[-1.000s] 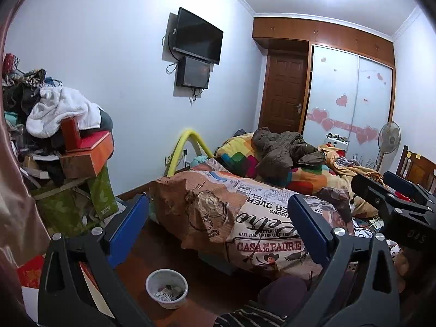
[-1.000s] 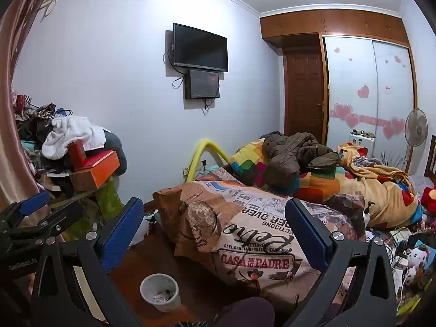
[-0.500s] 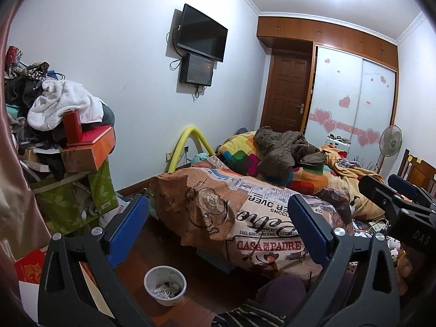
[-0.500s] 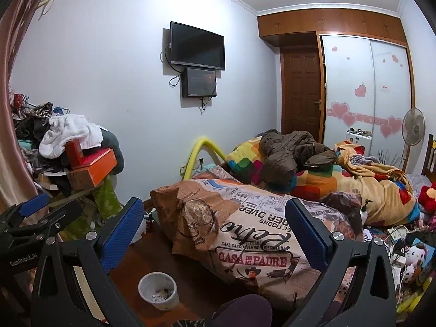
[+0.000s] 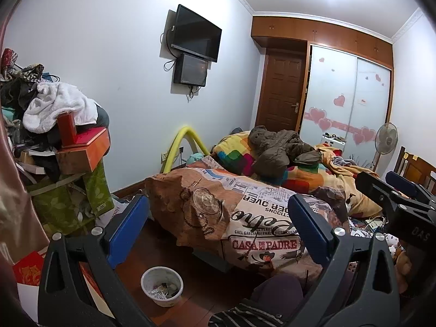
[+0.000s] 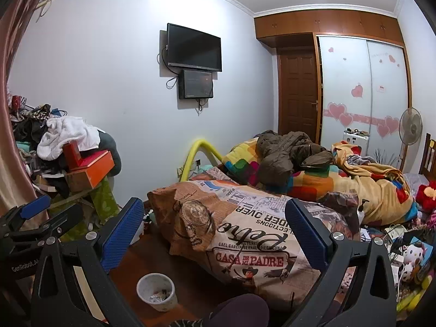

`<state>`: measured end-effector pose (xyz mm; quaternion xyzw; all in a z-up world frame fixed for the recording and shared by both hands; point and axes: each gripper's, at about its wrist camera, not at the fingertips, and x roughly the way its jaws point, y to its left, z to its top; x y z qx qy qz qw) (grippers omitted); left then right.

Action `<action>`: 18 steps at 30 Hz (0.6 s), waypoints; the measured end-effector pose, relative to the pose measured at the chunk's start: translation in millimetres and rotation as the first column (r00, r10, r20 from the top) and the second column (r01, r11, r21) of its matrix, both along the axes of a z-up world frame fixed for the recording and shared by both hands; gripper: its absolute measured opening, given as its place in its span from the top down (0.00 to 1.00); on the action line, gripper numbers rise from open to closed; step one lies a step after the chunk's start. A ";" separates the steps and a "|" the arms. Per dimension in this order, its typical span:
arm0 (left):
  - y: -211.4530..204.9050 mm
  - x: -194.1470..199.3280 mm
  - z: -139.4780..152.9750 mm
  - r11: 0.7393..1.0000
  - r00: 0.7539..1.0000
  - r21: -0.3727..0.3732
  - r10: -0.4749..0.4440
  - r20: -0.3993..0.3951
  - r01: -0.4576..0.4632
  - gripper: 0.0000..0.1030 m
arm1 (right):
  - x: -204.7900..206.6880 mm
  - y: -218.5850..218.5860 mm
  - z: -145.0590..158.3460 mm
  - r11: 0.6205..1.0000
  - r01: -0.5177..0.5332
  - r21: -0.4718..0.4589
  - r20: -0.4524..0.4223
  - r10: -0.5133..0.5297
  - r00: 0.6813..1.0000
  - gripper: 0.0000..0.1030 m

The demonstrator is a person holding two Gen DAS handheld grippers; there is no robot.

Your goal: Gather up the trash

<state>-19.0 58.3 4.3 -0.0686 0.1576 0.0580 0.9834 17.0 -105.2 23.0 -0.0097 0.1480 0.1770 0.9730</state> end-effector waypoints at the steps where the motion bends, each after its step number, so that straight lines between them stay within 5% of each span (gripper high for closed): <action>1: -0.7 -0.4 0.3 1.000 1.000 0.000 -0.001 0.001 0.001 0.01 | 0.5 -0.4 -0.9 1.000 -0.002 0.000 0.001 0.002 1.000 0.00; 18: -7.5 -4.7 7.0 1.000 1.000 0.008 -0.014 0.019 0.013 0.01 | -3.7 -0.2 3.9 1.000 0.013 0.004 0.013 -0.013 1.000 0.00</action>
